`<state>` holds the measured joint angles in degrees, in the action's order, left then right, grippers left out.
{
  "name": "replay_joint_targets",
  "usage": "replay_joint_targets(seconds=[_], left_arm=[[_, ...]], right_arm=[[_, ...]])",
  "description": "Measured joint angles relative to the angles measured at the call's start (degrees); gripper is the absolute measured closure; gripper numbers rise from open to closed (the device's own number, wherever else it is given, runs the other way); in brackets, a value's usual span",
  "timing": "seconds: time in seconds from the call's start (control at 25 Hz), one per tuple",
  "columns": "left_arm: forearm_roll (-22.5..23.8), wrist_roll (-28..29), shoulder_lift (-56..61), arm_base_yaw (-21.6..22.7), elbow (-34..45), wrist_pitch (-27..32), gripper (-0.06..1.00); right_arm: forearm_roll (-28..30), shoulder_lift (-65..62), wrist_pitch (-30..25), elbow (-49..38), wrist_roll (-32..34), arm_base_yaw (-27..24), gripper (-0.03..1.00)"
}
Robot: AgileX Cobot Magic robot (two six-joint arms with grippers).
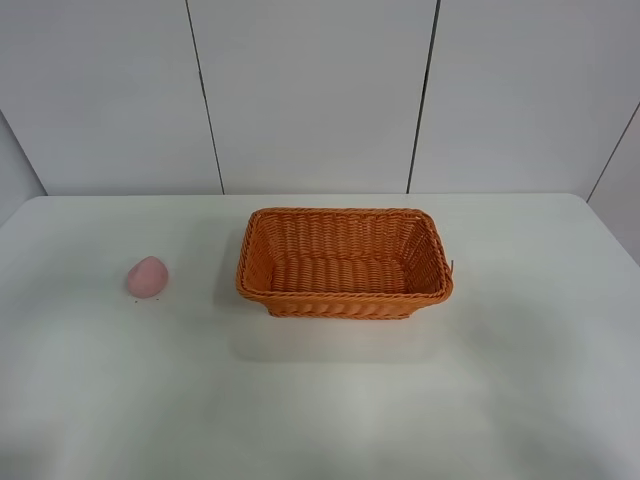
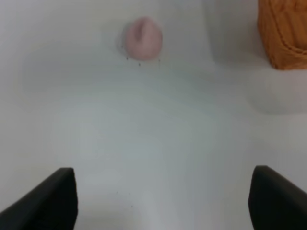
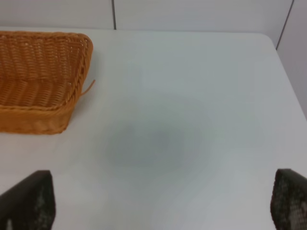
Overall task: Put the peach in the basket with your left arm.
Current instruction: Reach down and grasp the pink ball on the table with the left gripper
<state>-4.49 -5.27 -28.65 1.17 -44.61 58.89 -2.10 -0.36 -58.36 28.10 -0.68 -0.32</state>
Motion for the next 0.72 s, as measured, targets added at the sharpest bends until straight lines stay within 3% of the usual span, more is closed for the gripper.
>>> replay_joint_targets(seconds=[0.4,0.72], left_arm=[[-0.08,-3.34,-47.31,0.00,-23.14,-4.77,0.19],[-0.13,-4.02,-78.57,0.00,-42.46,-6.25,0.19]], right_arm=[[0.00,0.00,0.00,0.00,0.00,0.00,0.27],[0.00,0.00,0.00,0.00,0.00,0.00,0.27]])
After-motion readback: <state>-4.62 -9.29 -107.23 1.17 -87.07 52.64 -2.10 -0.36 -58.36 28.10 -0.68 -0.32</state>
